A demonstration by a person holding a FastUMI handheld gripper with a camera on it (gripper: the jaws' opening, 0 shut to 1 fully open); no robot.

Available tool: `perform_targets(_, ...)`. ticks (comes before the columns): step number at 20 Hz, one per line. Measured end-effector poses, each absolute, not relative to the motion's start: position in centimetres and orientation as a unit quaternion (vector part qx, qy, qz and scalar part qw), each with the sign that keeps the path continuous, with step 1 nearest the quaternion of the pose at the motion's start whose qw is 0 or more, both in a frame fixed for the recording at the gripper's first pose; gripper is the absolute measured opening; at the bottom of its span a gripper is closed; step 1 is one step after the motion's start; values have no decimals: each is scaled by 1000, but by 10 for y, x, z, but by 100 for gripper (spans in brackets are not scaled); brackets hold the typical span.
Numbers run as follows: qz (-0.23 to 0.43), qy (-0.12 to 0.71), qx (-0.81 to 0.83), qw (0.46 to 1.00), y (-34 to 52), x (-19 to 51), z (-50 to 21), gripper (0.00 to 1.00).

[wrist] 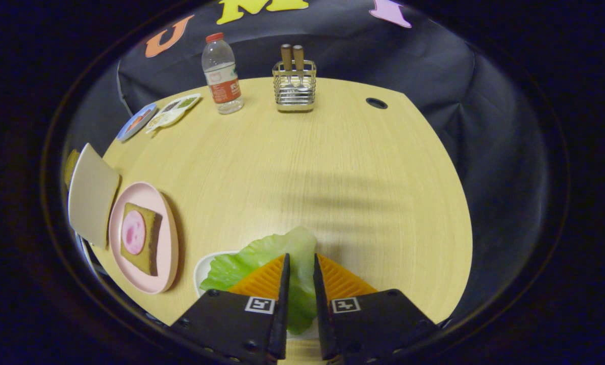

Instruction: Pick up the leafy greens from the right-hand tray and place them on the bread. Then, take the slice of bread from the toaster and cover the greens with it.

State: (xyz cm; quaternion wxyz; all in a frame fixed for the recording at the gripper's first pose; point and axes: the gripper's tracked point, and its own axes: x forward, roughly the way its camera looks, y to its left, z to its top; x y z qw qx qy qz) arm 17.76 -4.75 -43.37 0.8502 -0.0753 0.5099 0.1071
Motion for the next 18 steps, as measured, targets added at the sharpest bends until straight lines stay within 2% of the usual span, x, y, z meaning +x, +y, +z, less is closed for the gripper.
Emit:
perform_targets(2, 95, 495, -82, 860, -58, 181, -428, 6)
perform_targets(3, 96, 491, -77, 863, -59, 181, -428, 1)
perform_targets(11, 91, 446, -73, 887, -69, 161, -375, 1)
perform_targets(18, 118, 406, -94, 901, -27, 118, -312, 1)
